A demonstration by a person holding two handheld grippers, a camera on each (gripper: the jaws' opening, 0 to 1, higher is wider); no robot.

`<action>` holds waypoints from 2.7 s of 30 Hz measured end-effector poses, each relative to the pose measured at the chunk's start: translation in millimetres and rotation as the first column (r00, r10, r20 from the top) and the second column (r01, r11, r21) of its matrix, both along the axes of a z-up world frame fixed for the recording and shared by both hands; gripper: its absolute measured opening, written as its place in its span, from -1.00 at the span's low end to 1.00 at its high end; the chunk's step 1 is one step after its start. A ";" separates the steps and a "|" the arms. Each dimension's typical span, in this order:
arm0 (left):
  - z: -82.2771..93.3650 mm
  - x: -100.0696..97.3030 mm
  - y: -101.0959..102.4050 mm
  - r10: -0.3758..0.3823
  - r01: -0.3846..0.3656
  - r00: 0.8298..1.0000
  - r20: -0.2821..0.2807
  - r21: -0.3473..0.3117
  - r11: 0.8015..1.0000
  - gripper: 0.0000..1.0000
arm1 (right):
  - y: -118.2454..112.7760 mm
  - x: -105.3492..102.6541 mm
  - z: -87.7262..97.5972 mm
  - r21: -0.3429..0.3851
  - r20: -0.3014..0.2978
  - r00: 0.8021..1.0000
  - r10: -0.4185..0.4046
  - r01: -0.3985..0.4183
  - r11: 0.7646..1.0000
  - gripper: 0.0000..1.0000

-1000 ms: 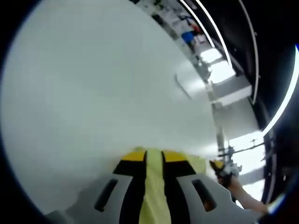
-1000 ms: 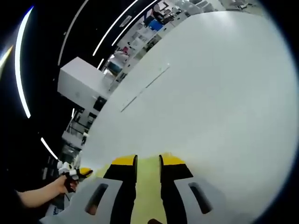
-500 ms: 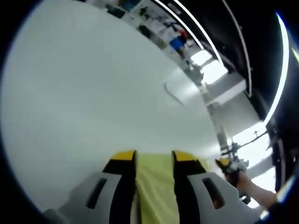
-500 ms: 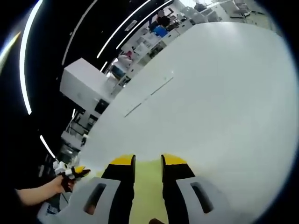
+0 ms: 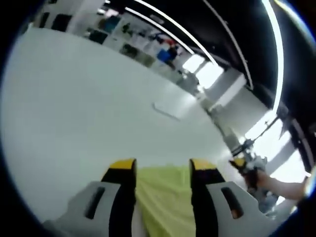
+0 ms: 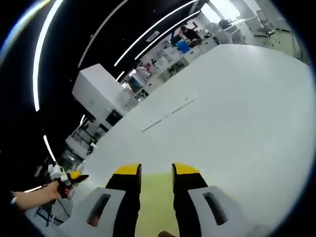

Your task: Fold the garment on the visible template until the final outline fits inside the template.

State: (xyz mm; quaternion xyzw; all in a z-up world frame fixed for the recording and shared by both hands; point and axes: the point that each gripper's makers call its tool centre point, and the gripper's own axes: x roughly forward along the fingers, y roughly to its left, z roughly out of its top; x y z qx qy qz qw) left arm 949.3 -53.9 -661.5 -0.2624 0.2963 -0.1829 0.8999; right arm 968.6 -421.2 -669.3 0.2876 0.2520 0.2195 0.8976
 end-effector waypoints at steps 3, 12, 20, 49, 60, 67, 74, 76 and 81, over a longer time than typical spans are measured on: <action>5.7 -8.6 -1.5 -0.003 0.002 1.000 0.031 0.016 1.000 -0.12 | -0.6 -4.7 8.0 -0.006 0.032 0.999 0.002 -0.002 1.000 -0.48; 27.5 -33.7 -16.0 -0.077 0.065 0.989 0.129 0.097 0.993 0.02 | 2.4 -27.8 18.6 -0.137 0.137 0.988 0.065 -0.047 0.989 -0.32; 35.9 -62.5 -33.4 -0.153 0.126 0.974 0.169 0.158 0.979 0.11 | 7.6 -47.0 34.5 -0.185 0.220 0.970 0.105 -0.065 0.981 -0.18; -2.2 -156.0 -34.1 -0.208 0.163 0.968 0.137 0.280 0.946 0.37 | 23.9 -150.8 17.6 -0.436 0.215 0.923 0.319 -0.202 0.877 0.21; -8.5 -174.9 -30.4 -0.174 0.140 0.979 0.110 0.260 0.955 0.48 | 23.2 -186.6 -10.0 -0.501 0.100 0.922 0.375 -0.279 0.819 0.31; -32.4 -193.1 -31.6 -0.231 0.212 0.973 0.020 0.324 0.922 0.49 | 14.7 -203.1 -37.7 -0.531 -0.016 0.930 0.366 -0.318 0.785 0.30; -44.6 -203.2 -31.0 -0.232 0.230 0.972 -0.033 0.316 0.921 0.50 | 14.5 -209.2 -41.1 -0.517 -0.052 0.930 0.364 -0.337 0.787 0.30; -46.4 -204.9 -30.9 -0.230 0.232 0.972 -0.044 0.309 0.922 0.50 | 11.8 -209.4 -45.4 -0.523 -0.073 0.930 0.360 -0.343 0.781 0.30; -46.5 -205.9 -31.1 -0.230 0.234 0.972 -0.049 0.311 0.921 0.50 | 10.0 -207.6 -47.0 -0.511 -0.081 0.935 0.344 -0.335 0.791 0.29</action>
